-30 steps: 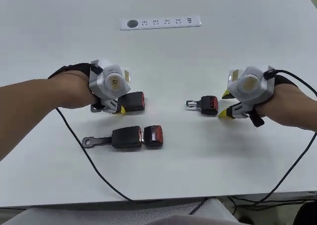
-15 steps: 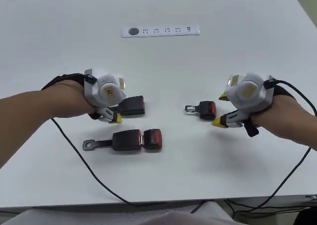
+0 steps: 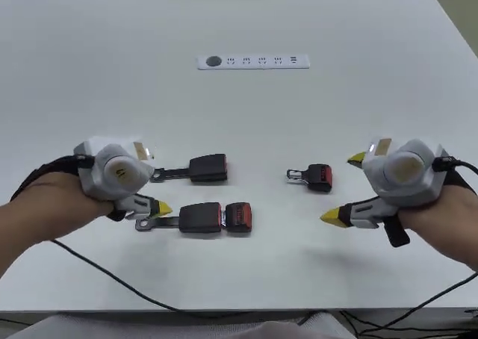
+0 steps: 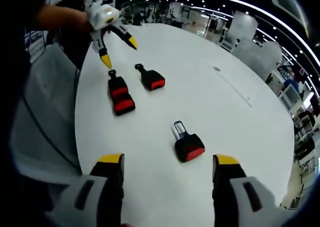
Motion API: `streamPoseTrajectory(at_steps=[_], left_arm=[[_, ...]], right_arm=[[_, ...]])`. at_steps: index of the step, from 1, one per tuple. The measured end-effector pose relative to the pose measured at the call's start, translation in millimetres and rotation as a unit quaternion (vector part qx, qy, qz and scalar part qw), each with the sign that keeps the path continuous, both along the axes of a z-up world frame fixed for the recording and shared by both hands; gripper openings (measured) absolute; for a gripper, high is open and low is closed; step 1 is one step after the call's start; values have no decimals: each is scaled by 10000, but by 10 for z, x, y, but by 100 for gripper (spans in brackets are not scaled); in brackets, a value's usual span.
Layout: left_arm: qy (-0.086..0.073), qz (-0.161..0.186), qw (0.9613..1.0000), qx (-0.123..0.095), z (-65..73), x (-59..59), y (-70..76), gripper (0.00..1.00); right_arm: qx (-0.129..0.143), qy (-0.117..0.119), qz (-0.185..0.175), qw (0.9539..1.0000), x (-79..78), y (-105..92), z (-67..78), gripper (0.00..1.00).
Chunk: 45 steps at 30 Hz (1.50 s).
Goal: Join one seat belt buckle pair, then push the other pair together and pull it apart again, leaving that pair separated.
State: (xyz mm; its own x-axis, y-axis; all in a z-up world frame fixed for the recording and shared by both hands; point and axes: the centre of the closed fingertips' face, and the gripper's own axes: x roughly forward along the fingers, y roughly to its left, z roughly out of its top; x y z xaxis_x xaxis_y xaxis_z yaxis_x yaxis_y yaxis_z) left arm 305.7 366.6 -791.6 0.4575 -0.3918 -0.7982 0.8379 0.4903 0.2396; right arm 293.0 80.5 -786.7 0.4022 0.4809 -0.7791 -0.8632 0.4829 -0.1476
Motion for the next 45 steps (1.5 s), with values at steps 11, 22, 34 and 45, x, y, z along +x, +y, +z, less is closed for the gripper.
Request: streamPoseTrajectory(at_steps=[11,22,34,45], left_arm=[[-192,518,9980,-322,126,-402,265,84],[-240,1321,9900,-426,148,-601,606,97],[-377,1514,9870,-381,159,-762,652,99],[-514,1547,9857,-424,187,-788,681,95]], right_arm=[[461,13,-499,9977,-231,-2,94,82],[436,-279,-717,9961,-377,-117,57,95],[543,-291,-828,9947,-480,-31,46,100],[562,-321,-911,9937,-524,-17,64,100]])
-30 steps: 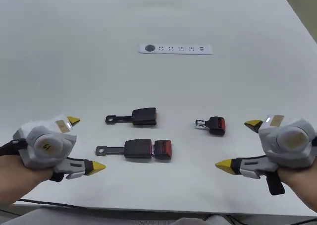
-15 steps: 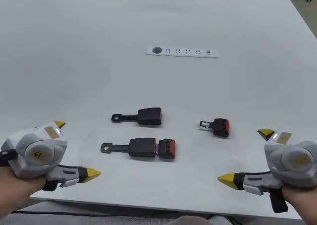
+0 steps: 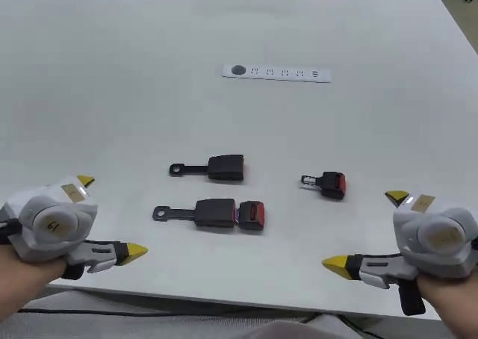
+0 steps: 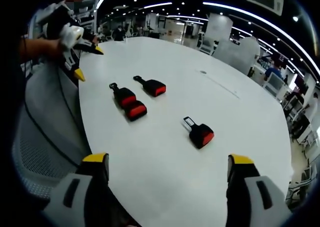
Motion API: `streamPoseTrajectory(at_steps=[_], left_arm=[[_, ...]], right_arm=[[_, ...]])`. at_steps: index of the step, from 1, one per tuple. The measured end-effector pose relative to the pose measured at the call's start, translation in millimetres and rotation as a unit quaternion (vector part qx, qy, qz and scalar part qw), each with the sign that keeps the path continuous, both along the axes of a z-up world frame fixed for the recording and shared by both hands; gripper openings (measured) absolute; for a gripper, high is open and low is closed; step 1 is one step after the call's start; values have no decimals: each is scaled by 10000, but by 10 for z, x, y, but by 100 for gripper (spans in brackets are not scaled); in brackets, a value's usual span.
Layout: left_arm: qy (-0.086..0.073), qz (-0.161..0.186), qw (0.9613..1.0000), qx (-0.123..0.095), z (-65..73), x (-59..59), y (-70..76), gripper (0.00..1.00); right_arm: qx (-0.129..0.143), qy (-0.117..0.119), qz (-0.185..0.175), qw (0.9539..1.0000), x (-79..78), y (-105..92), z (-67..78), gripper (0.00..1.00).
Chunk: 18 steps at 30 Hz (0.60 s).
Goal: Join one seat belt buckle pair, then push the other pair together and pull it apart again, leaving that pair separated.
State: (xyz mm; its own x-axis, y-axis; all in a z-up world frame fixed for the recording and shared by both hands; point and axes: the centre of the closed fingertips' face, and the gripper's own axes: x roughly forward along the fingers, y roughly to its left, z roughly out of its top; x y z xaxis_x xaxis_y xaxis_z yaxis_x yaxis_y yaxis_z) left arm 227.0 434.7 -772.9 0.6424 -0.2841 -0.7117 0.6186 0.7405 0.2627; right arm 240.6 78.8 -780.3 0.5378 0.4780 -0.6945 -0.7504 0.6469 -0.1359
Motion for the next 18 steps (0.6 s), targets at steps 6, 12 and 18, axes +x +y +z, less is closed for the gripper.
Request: streamPoseTrajectory(at_steps=[6,12,18], left_arm=[[42,43,9999,-114,-12,-18,-32,93],[-17,110,9999,-86,-6,20,-11,92],[-30,137,9999,-33,-18,19,11,92]], right_arm=[[-114,-105,-112,9998,39,-73,-5,100],[-95,4,-95,9999,12,-79,-26,95],[-105,3,-117,9999,23,-70,-29,96]])
